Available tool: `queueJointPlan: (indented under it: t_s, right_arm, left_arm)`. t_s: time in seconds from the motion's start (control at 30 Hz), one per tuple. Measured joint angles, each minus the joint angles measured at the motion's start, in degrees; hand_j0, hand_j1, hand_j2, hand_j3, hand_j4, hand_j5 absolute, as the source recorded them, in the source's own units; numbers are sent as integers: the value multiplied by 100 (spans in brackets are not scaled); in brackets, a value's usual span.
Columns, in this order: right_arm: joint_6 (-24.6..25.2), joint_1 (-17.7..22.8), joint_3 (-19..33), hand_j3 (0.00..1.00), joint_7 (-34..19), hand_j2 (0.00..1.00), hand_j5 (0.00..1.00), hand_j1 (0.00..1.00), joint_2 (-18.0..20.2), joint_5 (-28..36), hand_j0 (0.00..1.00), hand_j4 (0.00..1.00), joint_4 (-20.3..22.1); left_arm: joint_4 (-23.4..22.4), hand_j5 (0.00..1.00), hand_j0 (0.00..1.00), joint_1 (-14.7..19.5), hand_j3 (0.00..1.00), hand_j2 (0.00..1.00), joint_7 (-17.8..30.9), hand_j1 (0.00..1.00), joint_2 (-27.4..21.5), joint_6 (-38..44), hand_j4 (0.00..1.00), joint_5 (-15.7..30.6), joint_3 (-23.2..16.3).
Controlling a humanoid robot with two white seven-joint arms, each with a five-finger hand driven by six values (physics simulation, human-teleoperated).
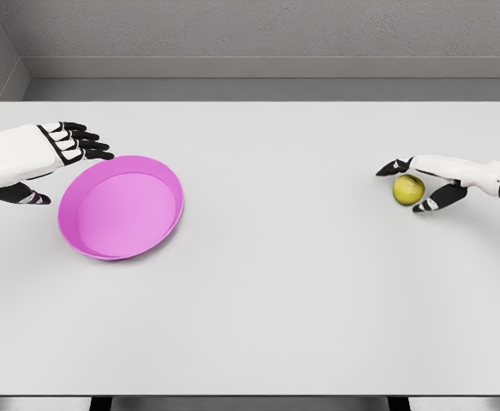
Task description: Put the apple on the plate with both arms
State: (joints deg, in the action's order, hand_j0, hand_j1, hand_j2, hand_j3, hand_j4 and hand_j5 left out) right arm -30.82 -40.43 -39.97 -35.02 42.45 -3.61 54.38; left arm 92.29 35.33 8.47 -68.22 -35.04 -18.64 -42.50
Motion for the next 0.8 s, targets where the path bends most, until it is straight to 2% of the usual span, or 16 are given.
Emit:
queueJointPlan:
  t_s: [0.1, 0.17, 0.23, 0.4, 0.67, 0.8]
  right_arm:
    - [-4, 0, 1, 69, -1, 69, 69, 69, -1, -1, 69, 69, 0]
    - [-8, -9, 1, 58, -1, 58, 58, 58, -3, -6, 58, 58, 0]
    - [-12, -44, 1, 51, 0, 51, 51, 51, -34, -9, 51, 51, 4]
    - [-15, -53, 2, 41, 1, 41, 41, 41, -125, -1, 41, 41, 7]
    - [-328, -149, 7, 41, -3, 41, 41, 41, -205, 167, 41, 41, 160]
    - [-353, -176, -32, 40, -4, 40, 40, 40, -583, 353, 40, 40, 498]
  left_arm:
    - [0, 100, 100, 0, 100, 100, 0, 100, 0, 0, 100, 0, 0]
    - [0, 100, 100, 0, 100, 100, 0, 100, 0, 0, 100, 0, 0]
    - [0, 100, 100, 0, 100, 100, 0, 100, -1, 0, 100, 0, 0]
    - [0, 100, 100, 0, 100, 100, 0, 100, -3, 0, 100, 0, 0]
    - [0, 100, 100, 0, 100, 100, 0, 100, -7, 0, 100, 0, 0]
    - [0, 100, 100, 0, 100, 100, 0, 100, -8, 0, 100, 0, 1]
